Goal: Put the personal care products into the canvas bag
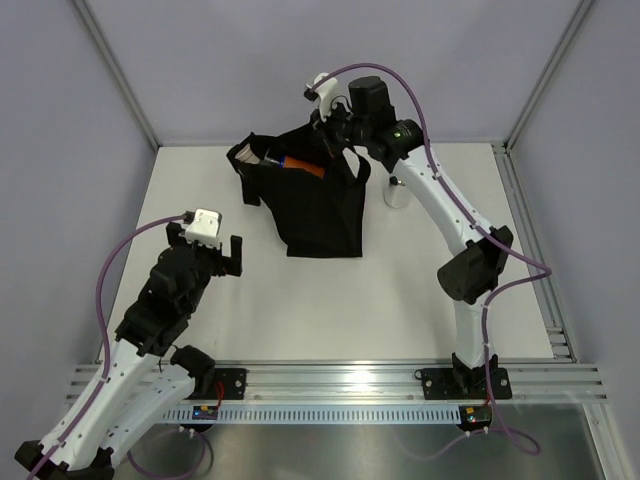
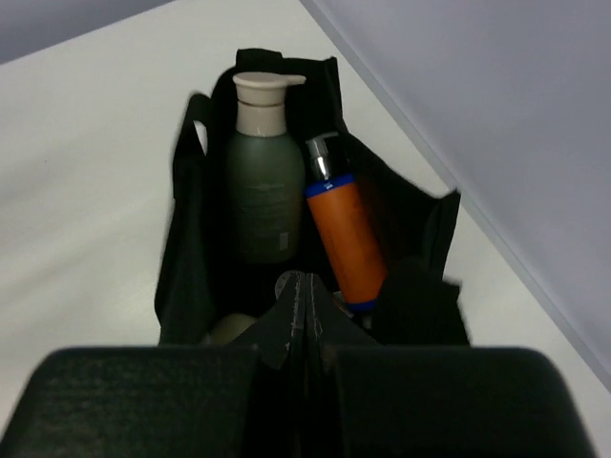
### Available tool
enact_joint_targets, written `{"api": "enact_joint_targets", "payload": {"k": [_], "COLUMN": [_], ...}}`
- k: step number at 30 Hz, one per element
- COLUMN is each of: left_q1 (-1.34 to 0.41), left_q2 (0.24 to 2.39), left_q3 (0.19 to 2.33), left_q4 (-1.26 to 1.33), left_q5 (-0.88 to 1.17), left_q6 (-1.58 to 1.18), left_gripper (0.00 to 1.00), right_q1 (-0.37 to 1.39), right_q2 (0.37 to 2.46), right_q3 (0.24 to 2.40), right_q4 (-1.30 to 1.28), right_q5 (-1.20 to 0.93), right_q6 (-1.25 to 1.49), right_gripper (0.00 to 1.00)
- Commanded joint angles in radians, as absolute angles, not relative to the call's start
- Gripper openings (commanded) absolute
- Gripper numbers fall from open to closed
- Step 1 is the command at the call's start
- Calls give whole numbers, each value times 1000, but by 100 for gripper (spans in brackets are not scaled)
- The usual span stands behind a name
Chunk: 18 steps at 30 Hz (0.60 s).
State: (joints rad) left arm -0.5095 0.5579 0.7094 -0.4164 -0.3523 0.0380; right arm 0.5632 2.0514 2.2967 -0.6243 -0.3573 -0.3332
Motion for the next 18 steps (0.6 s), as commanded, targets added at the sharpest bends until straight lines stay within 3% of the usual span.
{"api": "enact_joint_targets", "payload": {"k": [1,5,12,15,18], "left_q1": [-511,-511,-511,-511,-511], "left_q2": [561,563,561,563,563], "left_q3": [698,701,698,695,696], "left_q4": [-364,-368,-367,-364,-367], "left_q5": [-345,-339,-374,-376,-377], "left_q6": [61,61,57,55,55], "left_gripper": [99,99,99,99,99], "right_q1": [571,571,549,485,342], "right_q2": [1942,1882,1887,1879,1917], "right_q3": [2193,2112,2206,2256,2319], "right_q4": [-549,-508,-580,-589,-656], "right_q5": [-305,-305,-369,-390,-422], "right_q6": [-417,-405,-304,-175,-3], "right_gripper": [0,0,3,18,46]}}
